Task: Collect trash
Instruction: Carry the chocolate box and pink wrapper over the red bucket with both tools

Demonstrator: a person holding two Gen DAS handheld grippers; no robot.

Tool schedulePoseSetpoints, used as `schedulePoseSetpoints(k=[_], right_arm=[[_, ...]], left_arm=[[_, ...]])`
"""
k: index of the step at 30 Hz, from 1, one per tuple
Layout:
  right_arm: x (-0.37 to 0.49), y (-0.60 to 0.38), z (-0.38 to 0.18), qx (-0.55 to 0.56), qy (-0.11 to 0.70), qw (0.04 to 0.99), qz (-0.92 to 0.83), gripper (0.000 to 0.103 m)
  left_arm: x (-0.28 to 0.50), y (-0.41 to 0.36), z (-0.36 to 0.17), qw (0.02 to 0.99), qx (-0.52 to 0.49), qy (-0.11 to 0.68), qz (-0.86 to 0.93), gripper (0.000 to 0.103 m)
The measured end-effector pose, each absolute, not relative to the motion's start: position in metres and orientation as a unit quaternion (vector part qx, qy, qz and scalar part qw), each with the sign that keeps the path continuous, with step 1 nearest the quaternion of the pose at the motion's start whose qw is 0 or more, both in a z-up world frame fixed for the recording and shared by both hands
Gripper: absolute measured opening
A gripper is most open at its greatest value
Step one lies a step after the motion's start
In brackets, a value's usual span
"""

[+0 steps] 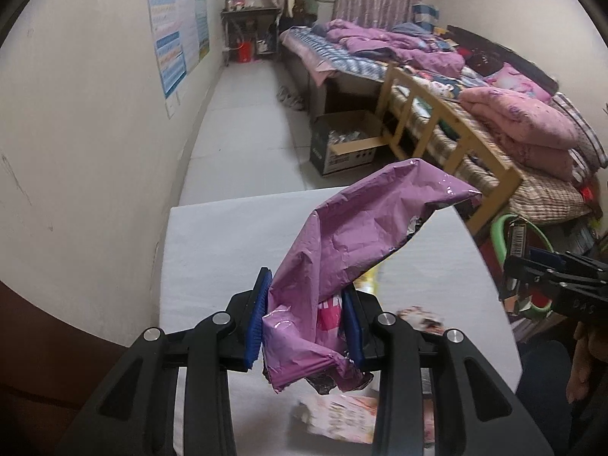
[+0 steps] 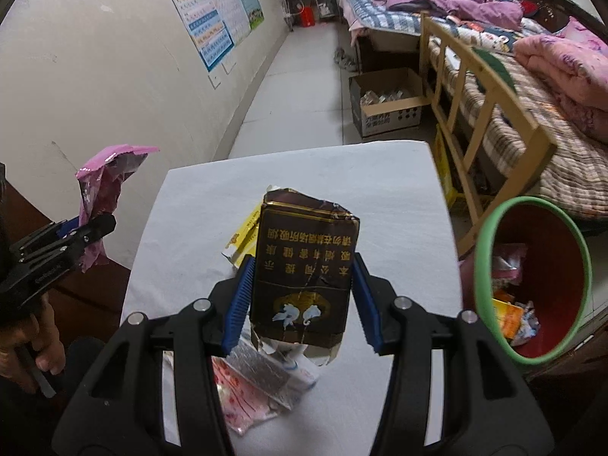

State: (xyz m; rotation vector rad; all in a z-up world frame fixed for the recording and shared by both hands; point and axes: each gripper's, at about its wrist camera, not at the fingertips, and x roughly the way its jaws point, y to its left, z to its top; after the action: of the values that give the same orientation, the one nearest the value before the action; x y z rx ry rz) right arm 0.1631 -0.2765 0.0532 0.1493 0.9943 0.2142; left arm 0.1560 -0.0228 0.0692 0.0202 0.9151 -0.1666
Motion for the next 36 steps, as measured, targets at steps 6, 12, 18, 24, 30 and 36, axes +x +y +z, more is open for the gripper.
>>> schedulePoseSetpoints(k=[6, 12, 18, 24, 30, 36], right_arm=[[0.139, -0.309, 0.061, 0.082, 0.465, 0.878, 0.083, 0.049], [0.125, -0.351, 0.067, 0.09, 0.454, 0.885, 0.058, 0.049], [0.114, -0.401, 0.069, 0.106, 0.443, 0.89, 0.027, 0.049], [0.106, -0.459, 0.065, 0.126, 0.44, 0.889, -0.009, 0.049], [0.103, -0.509, 0.052, 0.146, 0.445, 0.883, -0.039, 0.049], [0.105, -0.544, 0.033, 0.158, 0.455, 0.875, -0.053, 0.049]], left_arm=[[0.141, -0.062, 0.08, 0.894, 0.021, 0.435, -0.107, 0.032], [0.139, -0.1, 0.085, 0.89, 0.024, 0.436, -0.135, 0.032], [0.141, -0.15, 0.087, 0.882, 0.04, 0.439, -0.167, 0.032], [0.151, -0.206, 0.087, 0.87, 0.044, 0.445, -0.208, 0.033], [0.162, -0.27, 0.081, 0.853, 0.05, 0.453, -0.254, 0.033], [0.172, -0.33, 0.07, 0.834, 0.062, 0.464, -0.291, 0.033]])
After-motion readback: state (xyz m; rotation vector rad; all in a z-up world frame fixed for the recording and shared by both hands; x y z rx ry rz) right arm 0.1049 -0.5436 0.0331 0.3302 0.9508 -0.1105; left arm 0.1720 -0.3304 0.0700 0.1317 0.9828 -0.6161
